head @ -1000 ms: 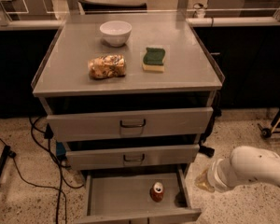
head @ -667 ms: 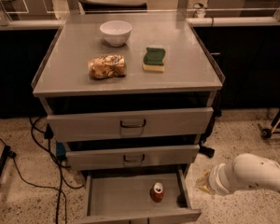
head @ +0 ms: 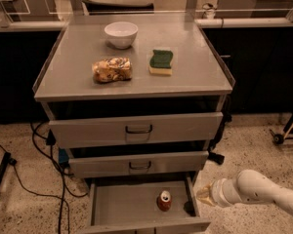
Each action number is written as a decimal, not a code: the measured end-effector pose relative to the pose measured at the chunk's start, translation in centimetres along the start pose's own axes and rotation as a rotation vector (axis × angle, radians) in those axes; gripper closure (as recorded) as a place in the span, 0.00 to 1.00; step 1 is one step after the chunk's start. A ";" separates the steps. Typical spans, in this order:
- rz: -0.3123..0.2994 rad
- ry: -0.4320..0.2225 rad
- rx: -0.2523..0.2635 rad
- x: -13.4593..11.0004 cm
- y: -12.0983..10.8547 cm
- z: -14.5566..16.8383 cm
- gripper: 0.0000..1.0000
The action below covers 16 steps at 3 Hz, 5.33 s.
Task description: Pick coke can from bottom drawer and place on counter
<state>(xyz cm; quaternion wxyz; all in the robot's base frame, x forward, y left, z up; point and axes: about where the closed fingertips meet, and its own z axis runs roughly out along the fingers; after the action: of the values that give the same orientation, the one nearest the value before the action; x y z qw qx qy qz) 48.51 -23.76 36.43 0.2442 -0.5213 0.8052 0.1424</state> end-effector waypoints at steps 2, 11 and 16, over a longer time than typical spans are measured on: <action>-0.044 0.003 0.029 1.2 -0.2 1.6 1.00; -0.104 -0.171 -0.079 -0.3 -1.3 17.7 0.29; -0.079 -0.209 -0.142 -0.2 -0.5 22.6 0.33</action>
Offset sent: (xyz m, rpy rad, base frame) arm 0.0034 -0.0116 -0.0316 -0.0635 -0.0891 0.0299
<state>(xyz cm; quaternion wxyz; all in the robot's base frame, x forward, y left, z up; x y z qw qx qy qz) 54.56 -12.93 17.58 0.2944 -0.5509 0.7422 0.2429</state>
